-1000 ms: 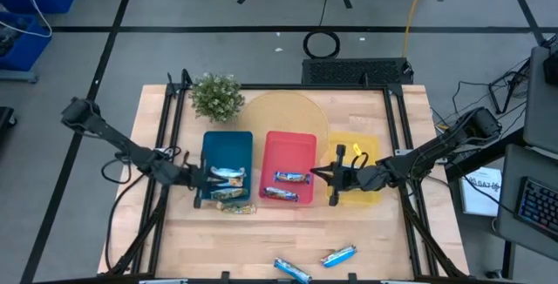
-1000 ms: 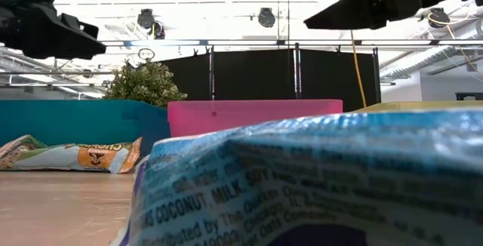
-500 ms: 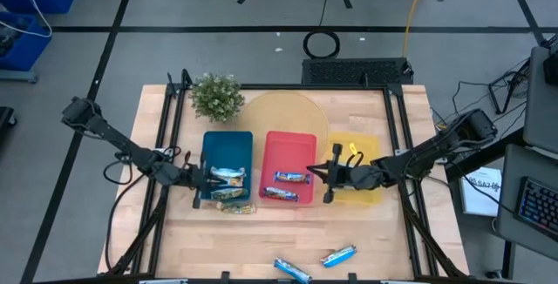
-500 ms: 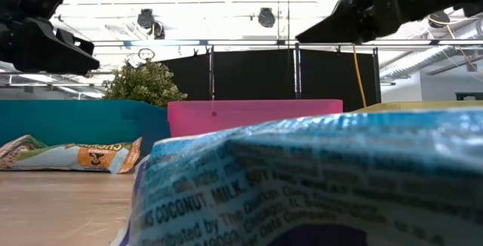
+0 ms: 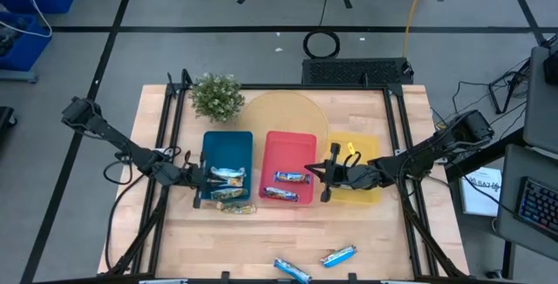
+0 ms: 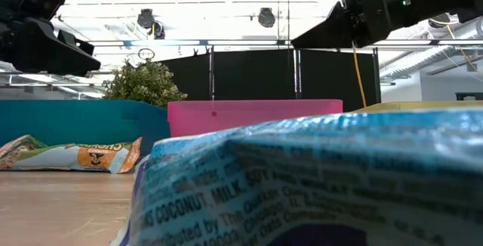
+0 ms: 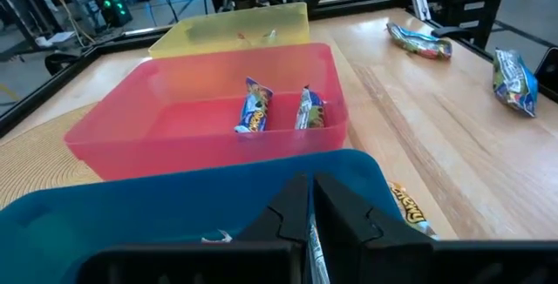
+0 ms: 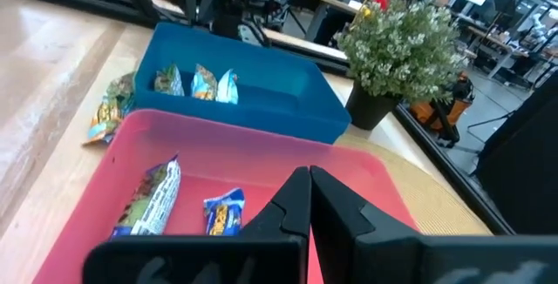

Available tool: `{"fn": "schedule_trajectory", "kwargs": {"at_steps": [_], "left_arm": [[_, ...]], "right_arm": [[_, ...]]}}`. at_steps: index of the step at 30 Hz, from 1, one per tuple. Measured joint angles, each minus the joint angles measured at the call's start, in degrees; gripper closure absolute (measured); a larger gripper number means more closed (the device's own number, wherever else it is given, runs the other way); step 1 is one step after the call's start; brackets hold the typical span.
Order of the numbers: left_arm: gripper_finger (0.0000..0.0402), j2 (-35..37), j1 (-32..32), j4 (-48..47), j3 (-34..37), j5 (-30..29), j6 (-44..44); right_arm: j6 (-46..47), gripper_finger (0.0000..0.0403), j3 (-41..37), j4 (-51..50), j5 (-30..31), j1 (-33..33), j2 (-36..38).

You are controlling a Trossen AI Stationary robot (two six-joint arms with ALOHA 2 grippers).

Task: Pick and place Granola Bars by type
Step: Put the red granola bar into the yellow bin

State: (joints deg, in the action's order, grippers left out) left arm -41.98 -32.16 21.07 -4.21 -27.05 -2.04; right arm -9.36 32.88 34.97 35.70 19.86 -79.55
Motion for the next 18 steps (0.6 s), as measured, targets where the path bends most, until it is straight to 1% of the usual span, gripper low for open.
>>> {"fn": "schedule_trajectory", "kwargs": {"at_steps": [3,5,8,10,12,13,15,18], "left_arm": [[0.0371,0.0,0.0,-0.8,0.0,-0.3,0.6],[0.0371,0.0,0.0,-2.3,0.0,-2.6,1.7],[0.0371,0.0,0.0,-4.5,0.0,-5.7,1.7],[0.0371,0.0,0.0,-4.7,0.0,-6.0,1.2],[0.0371,0.0,0.0,-4.2,0.0,-6.2,0.3],[0.0371,0.0,0.0,-3.8,0.0,-6.6,0.2],[0.0371,0.0,0.0,-3.2,0.0,-8.9,0.6],[0.0371,0.0,0.0,-3.0,0.0,-13.7,1.3]], "right_arm": [[-0.2,0.0403,0.0,0.4,0.0,0.0,0.0],[-0.3,0.0403,0.0,0.7,0.0,0.0,0.0],[-0.2,0.0403,0.0,5.2,0.0,0.0,0.0],[0.1,0.0403,0.1,8.8,0.0,0.0,0.0],[-1.4,0.0403,1.2,8.9,1.8,0.0,0.0],[-2.5,0.0403,2.4,7.7,4.1,0.4,0.1],[-4.3,0.0403,6.7,1.5,8.1,1.0,0.4],[-2.7,0.0403,15.3,-14.2,9.0,1.8,0.3]]}}
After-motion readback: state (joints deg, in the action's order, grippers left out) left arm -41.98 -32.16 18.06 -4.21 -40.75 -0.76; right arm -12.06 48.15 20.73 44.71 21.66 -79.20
